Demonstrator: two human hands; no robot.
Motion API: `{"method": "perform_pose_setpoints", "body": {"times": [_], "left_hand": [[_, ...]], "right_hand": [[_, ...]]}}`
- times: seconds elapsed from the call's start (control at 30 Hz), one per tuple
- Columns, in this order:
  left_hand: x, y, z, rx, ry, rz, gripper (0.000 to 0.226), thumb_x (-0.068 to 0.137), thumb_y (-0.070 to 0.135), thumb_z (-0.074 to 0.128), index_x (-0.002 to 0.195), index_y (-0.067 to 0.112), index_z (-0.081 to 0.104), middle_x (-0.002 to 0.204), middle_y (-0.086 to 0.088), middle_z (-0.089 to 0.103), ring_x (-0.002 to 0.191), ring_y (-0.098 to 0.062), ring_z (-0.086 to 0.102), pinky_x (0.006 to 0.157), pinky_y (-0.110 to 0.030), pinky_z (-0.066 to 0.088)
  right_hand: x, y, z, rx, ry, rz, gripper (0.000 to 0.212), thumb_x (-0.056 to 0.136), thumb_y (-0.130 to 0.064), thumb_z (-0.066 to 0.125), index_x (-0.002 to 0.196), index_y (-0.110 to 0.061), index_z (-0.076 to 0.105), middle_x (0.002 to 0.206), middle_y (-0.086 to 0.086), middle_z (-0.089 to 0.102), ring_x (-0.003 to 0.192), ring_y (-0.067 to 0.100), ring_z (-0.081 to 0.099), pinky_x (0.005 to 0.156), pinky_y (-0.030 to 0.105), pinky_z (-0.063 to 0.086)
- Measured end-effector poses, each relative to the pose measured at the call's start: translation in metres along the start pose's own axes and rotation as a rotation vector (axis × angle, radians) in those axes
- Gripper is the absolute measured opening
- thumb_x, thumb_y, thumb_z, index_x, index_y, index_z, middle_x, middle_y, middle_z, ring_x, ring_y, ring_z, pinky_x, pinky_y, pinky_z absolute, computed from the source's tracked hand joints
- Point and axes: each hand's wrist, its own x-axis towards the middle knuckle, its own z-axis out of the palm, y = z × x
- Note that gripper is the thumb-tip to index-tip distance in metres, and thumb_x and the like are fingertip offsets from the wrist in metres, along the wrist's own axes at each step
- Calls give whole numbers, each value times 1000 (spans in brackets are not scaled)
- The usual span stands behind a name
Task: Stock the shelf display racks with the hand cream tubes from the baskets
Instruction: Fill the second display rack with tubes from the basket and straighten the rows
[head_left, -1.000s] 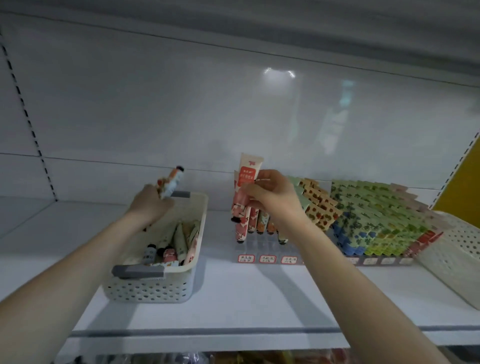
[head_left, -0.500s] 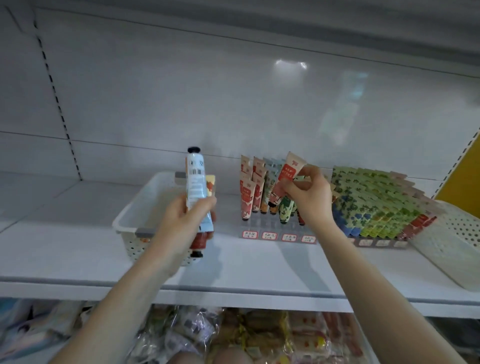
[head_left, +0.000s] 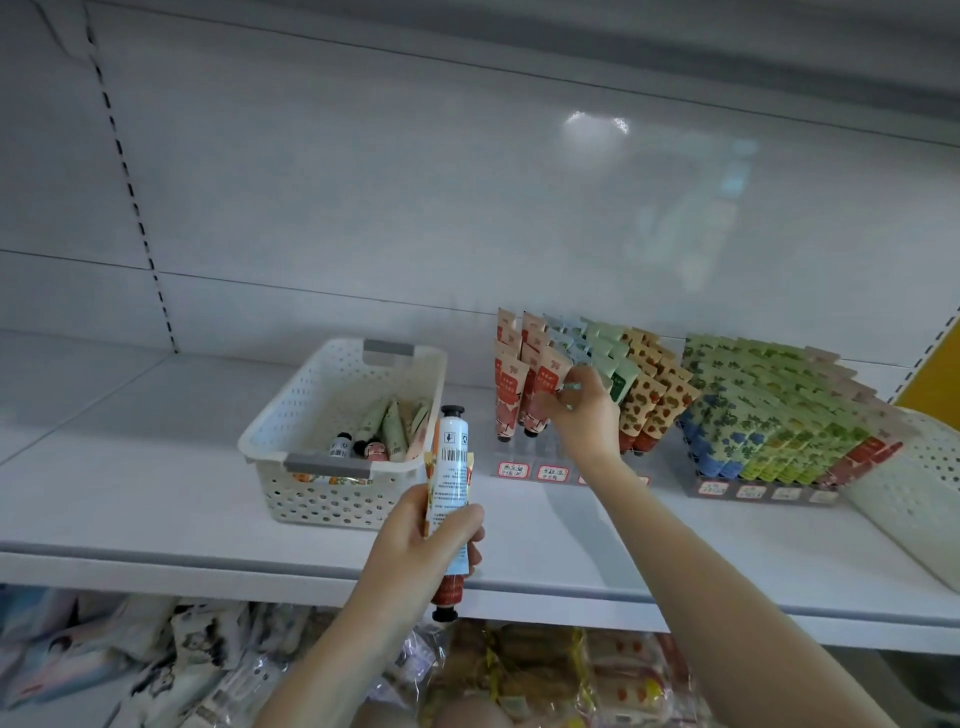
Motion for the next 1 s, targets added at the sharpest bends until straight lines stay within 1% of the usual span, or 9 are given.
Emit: {"method": "perform_pose_setpoints", "body": {"times": [0.07, 0.17, 0.33, 0.4, 0.5, 0.57, 0.7, 0.87, 1.0], "left_hand": [[1, -3, 0, 0, 3, -18, 24, 88, 22, 59, 111, 15, 54, 84, -7, 64, 66, -9, 61, 65, -24, 50], [1, -7, 1, -17, 9, -48, 26, 88, 24, 60, 112, 17, 53, 87, -9, 64, 68, -11, 61, 64, -24, 51], [4, -11, 2, -38, 8, -69, 26, 87, 23, 60, 112, 17, 53, 87, -11, 64, 69, -13, 60, 63, -24, 50], [4, -12, 3, -36, 5, -72, 26, 87, 24, 60, 112, 19, 53, 89, -12, 64, 70, -13, 60, 64, -24, 51], [5, -12, 4, -36, 0, -70, 24, 87, 23, 60, 110, 19, 53, 91, -13, 64, 71, -13, 61, 65, -24, 52], [6, -13, 4, -31, -4, -63, 23, 88, 22, 60, 109, 16, 54, 88, -12, 63, 68, -12, 60, 65, -24, 52], [9, -14, 4, -19, -9, -50, 25, 88, 22, 59, 110, 12, 54, 86, -10, 63, 67, -11, 60, 62, -22, 51], [11, -15, 5, 0, -9, -40, 30, 88, 25, 59, 115, 15, 53, 89, -9, 65, 69, -11, 61, 64, -24, 51], [12, -14, 4, 1, -11, -35, 29, 88, 25, 60, 114, 14, 54, 87, -8, 65, 68, -11, 62, 65, -25, 52]], "right_hand": [[3, 5, 4, 16, -16, 14, 21, 85, -11, 63, 101, -12, 49, 86, 3, 65, 73, 19, 61, 65, 34, 51], [6, 13, 9, 31, -29, 30, 21, 84, -12, 63, 99, -15, 48, 91, 9, 68, 72, 20, 61, 57, 25, 44], [9, 14, 14, 7, -36, 15, 26, 86, -12, 61, 109, -8, 50, 93, 7, 66, 79, 20, 63, 59, 24, 46], [10, 14, 15, -5, -28, 6, 25, 86, -12, 60, 109, -7, 50, 93, 7, 66, 79, 19, 62, 62, 27, 49], [12, 13, 18, -48, -18, 9, 25, 86, -14, 60, 109, -8, 51, 91, 6, 66, 84, 24, 64, 74, 41, 54], [13, 12, 19, -80, -21, 1, 25, 86, -14, 60, 109, -8, 51, 86, 2, 63, 85, 26, 64, 77, 45, 53], [11, 11, 19, -91, -21, -16, 25, 87, -13, 59, 109, -6, 51, 83, 3, 61, 83, 28, 63, 76, 46, 53], [10, 11, 18, -125, -22, -47, 24, 88, -13, 58, 108, -3, 50, 88, 9, 64, 82, 31, 63, 73, 45, 53], [8, 10, 18, -130, -23, -53, 23, 89, -12, 56, 108, -2, 49, 85, 6, 60, 80, 30, 62, 72, 45, 53]]}}
